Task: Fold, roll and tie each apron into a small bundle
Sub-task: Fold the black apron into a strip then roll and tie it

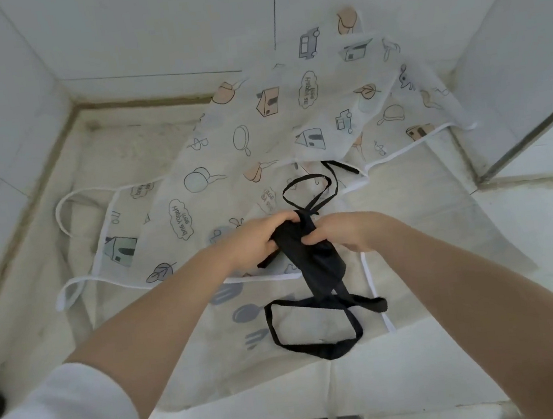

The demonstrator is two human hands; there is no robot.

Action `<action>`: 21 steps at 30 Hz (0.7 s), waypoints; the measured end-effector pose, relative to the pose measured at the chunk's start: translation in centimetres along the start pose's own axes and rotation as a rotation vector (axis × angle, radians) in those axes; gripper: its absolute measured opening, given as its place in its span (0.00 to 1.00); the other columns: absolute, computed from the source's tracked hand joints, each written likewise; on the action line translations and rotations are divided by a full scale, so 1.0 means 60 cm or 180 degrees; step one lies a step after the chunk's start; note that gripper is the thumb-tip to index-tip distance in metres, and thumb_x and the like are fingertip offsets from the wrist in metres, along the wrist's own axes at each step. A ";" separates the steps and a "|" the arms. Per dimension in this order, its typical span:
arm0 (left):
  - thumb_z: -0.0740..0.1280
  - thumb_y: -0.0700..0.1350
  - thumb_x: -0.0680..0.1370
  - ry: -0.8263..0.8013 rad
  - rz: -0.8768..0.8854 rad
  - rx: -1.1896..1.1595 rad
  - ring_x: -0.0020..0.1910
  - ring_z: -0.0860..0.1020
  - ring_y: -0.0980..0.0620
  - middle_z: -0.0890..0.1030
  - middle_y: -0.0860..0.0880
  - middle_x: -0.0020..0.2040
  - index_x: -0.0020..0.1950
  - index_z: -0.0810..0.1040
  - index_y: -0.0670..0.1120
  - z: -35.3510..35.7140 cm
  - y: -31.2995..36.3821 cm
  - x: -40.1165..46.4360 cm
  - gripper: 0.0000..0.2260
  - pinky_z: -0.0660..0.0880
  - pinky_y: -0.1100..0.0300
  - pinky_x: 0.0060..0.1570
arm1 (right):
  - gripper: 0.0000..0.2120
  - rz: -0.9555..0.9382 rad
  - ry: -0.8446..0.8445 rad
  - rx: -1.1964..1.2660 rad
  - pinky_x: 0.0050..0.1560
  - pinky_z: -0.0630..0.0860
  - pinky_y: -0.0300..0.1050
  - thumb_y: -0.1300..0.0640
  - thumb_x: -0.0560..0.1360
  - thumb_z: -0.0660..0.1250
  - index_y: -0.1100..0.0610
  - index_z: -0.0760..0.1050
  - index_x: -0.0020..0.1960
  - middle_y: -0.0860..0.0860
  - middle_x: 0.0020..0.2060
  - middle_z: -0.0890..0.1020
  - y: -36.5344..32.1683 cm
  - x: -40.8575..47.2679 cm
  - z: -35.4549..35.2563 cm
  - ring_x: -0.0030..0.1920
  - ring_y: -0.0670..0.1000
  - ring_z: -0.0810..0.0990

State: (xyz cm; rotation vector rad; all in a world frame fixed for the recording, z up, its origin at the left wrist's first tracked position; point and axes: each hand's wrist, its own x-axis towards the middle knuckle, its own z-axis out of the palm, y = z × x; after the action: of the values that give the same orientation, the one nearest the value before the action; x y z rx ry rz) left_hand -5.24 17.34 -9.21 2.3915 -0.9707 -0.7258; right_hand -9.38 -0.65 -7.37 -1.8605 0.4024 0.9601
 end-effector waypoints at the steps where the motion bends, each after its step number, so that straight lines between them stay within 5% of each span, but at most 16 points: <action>1: 0.58 0.34 0.78 0.0003 -0.0001 0.0113 0.52 0.74 0.48 0.76 0.48 0.61 0.73 0.63 0.53 -0.002 0.000 0.002 0.25 0.68 0.59 0.49 | 0.18 0.0048 -0.0057 -0.0190 0.62 0.63 0.41 0.56 0.79 0.62 0.60 0.70 0.67 0.52 0.62 0.76 -0.003 -0.003 -0.002 0.64 0.50 0.71; 4: 0.56 0.33 0.77 0.0314 0.0073 0.0547 0.61 0.72 0.45 0.73 0.47 0.66 0.74 0.61 0.55 -0.012 -0.002 0.008 0.29 0.67 0.59 0.54 | 0.18 -0.0069 0.0130 -0.0587 0.61 0.65 0.41 0.50 0.79 0.62 0.58 0.73 0.64 0.49 0.57 0.77 -0.024 -0.008 -0.009 0.58 0.49 0.74; 7: 0.56 0.30 0.75 0.0952 0.0122 0.0351 0.60 0.72 0.44 0.74 0.44 0.63 0.72 0.67 0.53 -0.037 -0.008 0.012 0.28 0.66 0.61 0.53 | 0.19 -0.0328 0.0636 -0.0624 0.62 0.73 0.49 0.45 0.75 0.66 0.59 0.78 0.56 0.55 0.52 0.82 -0.054 -0.006 -0.025 0.53 0.54 0.80; 12: 0.56 0.25 0.74 0.1735 0.0478 -0.0615 0.58 0.74 0.45 0.75 0.43 0.60 0.62 0.78 0.48 -0.088 0.016 0.019 0.26 0.71 0.55 0.59 | 0.11 -0.0824 0.0089 0.0598 0.56 0.78 0.48 0.58 0.75 0.68 0.58 0.76 0.57 0.55 0.51 0.83 -0.084 -0.039 -0.049 0.52 0.54 0.82; 15: 0.56 0.23 0.73 0.2002 0.0549 -0.1162 0.58 0.74 0.48 0.75 0.46 0.58 0.56 0.81 0.46 -0.102 0.040 0.022 0.25 0.73 0.63 0.58 | 0.11 -0.0975 -0.0174 0.1187 0.51 0.79 0.45 0.64 0.75 0.67 0.58 0.76 0.57 0.53 0.47 0.84 -0.084 -0.049 -0.058 0.49 0.52 0.83; 21: 0.55 0.24 0.72 0.2207 0.0149 -0.2219 0.54 0.75 0.51 0.76 0.51 0.51 0.58 0.78 0.48 -0.113 0.107 0.020 0.26 0.73 0.60 0.58 | 0.01 -0.1285 0.0270 0.1164 0.29 0.71 0.39 0.65 0.77 0.65 0.60 0.73 0.46 0.54 0.33 0.78 -0.090 -0.081 -0.097 0.25 0.47 0.71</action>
State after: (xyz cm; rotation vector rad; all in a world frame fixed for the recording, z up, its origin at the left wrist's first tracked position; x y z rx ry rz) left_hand -3.48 13.69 -0.70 1.7714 -0.3826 -0.1291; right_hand -6.47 -3.76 0.94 -1.5682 0.2206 0.4972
